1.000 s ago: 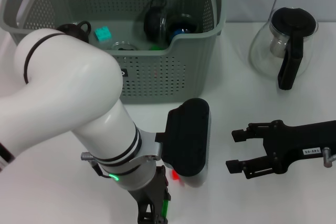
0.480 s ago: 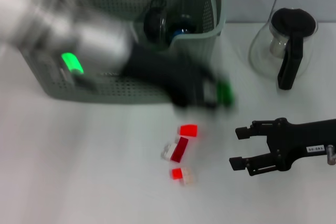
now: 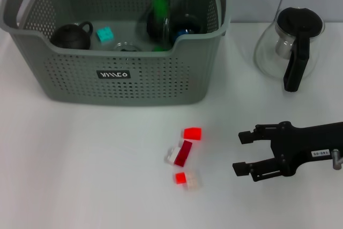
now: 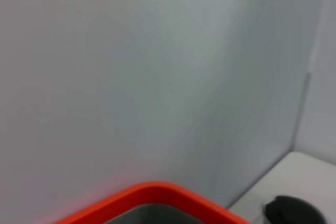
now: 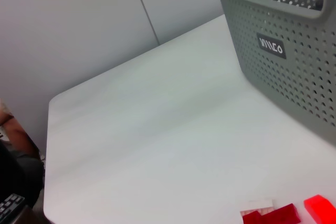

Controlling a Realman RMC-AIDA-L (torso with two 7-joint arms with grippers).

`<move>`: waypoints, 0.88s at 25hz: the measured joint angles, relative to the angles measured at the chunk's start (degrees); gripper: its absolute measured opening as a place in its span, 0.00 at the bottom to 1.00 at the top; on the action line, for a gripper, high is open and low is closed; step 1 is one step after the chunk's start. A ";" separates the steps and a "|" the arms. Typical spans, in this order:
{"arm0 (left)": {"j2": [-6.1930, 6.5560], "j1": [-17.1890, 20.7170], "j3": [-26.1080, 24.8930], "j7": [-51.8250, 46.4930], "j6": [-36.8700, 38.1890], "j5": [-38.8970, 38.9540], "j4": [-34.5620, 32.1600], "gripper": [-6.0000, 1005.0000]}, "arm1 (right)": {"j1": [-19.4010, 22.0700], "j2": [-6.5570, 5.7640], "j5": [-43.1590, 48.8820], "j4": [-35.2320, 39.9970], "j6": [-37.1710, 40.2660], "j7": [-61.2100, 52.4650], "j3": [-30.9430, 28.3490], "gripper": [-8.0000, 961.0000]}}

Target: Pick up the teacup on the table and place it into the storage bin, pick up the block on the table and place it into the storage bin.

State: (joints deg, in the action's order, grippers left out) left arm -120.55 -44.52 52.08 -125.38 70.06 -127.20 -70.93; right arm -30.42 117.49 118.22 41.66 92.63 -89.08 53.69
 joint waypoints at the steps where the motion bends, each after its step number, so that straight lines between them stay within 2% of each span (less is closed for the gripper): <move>1: -0.11 -0.25 0.16 -0.15 -1.15 -0.66 0.74 0.50 | -0.05 0.01 -0.01 0.00 0.00 0.00 -0.04 0.95; 4: -0.65 0.23 0.17 -0.35 -1.92 0.07 -0.10 0.58 | -0.19 0.02 0.00 0.00 -0.28 -0.01 -0.14 0.95; 6: -0.92 1.56 -0.16 -0.37 1.12 2.87 -2.67 0.63 | -0.30 0.02 0.00 0.00 -0.84 -0.02 -0.21 0.95; 9: -1.07 5.46 -0.11 1.15 10.13 11.10 -6.60 0.69 | -0.47 0.22 -0.01 0.00 -2.72 -0.01 -0.17 0.95; 12: -1.45 10.16 0.66 9.30 24.80 20.70 -7.46 0.76 | -1.10 0.99 0.00 -0.46 -6.31 0.39 0.22 0.95; 14: -1.97 12.60 0.94 15.25 33.57 23.20 -6.35 0.83 | -1.89 1.47 0.02 -1.45 -9.02 0.91 0.39 0.95; 17: -2.33 16.31 2.77 20.96 41.95 23.18 -3.76 0.94 | -3.78 2.09 0.23 -3.88 -13.64 1.85 1.54 0.95; 22: -3.13 20.23 4.56 24.17 42.31 19.22 -0.42 0.94 | -7.43 2.75 1.28 -8.54 -21.09 1.93 5.39 0.95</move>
State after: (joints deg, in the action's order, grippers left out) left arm -123.68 -24.30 56.64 -101.20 112.38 -107.98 -71.35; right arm -37.85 120.23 119.50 33.12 71.54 -87.15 59.08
